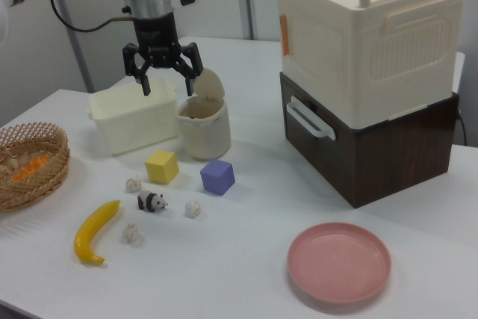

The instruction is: Grab it up and put it in the trash

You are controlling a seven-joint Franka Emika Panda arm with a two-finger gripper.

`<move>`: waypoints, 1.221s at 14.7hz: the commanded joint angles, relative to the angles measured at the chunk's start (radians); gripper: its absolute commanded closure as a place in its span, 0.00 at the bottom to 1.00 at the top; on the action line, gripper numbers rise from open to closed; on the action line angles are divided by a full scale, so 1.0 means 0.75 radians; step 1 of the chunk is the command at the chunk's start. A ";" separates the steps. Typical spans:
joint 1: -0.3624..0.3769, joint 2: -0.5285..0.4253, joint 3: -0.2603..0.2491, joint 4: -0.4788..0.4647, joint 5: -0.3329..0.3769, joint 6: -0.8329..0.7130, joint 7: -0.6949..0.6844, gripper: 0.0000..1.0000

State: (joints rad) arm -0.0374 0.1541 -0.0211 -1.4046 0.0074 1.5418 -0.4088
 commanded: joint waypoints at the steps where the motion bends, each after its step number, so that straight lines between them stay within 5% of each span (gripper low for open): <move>1: 0.003 0.007 0.004 -0.023 -0.008 0.087 -0.126 0.00; 8: 0.019 0.022 0.006 -0.048 -0.008 0.090 -0.095 0.00; 15: 0.019 0.024 0.006 -0.131 -0.010 0.106 0.371 0.00; 18: 0.025 0.003 0.006 -0.295 -0.010 0.249 0.451 0.00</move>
State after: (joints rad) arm -0.0317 0.1911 -0.0160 -1.4830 0.0072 1.6107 -0.1524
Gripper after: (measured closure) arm 0.000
